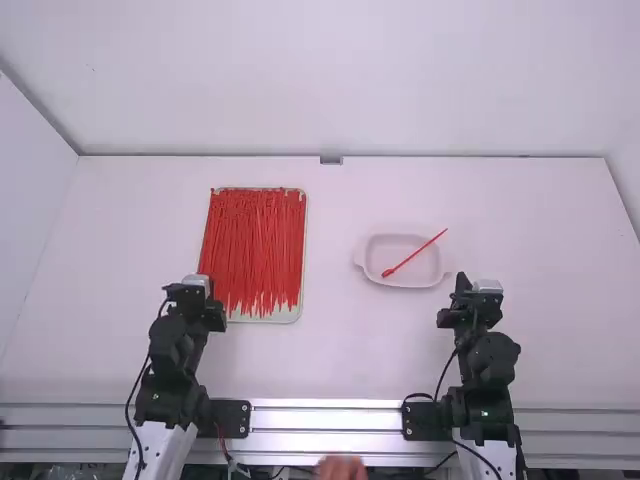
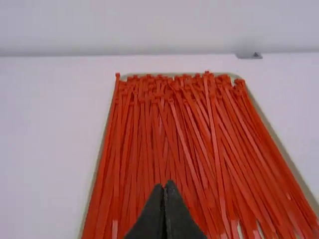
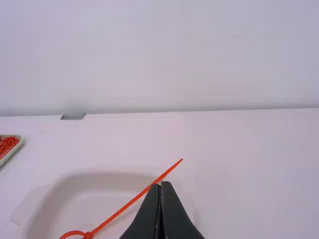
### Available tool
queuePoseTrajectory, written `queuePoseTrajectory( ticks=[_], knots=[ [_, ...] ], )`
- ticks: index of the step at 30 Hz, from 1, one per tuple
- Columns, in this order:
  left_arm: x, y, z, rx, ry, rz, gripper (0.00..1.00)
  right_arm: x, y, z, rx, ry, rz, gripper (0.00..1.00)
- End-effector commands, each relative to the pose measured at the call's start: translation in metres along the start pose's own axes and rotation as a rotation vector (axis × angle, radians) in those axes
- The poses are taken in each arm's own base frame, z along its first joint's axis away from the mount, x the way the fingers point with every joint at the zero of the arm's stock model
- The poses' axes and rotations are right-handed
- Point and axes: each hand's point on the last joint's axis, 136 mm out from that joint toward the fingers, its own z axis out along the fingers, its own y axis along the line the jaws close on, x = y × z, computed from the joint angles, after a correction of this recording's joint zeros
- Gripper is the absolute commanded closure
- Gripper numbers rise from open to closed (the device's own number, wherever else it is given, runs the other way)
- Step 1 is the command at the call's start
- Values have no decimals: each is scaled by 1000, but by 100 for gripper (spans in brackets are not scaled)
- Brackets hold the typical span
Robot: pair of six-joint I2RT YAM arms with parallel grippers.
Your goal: Fasten the cable tie
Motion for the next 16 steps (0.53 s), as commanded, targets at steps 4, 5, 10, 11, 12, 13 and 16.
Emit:
queuePoseTrajectory(
  ticks=[4,5,10,11,12,13,16],
  knots=[
    [-8,2,-3,-9,-54,0,100,5,0,0,-2,9,3,100],
    [-11,2,-4,-9,-66,0,100,5,0,0,-2,9,3,100],
    [-23,2,-9,-9,-123,1,100,5,0,0,-2,9,3,100],
    [-24,2,-9,-9,-128,1,100,5,0,0,-2,9,3,100],
    [-27,2,-10,-9,-139,1,100,5,0,0,-2,9,3,100],
    [-29,2,-11,-9,-150,1,100,5,0,0,-2,9,3,100],
    [-32,2,-12,-9,-164,1,100,5,0,0,-2,9,3,100]
  ],
)
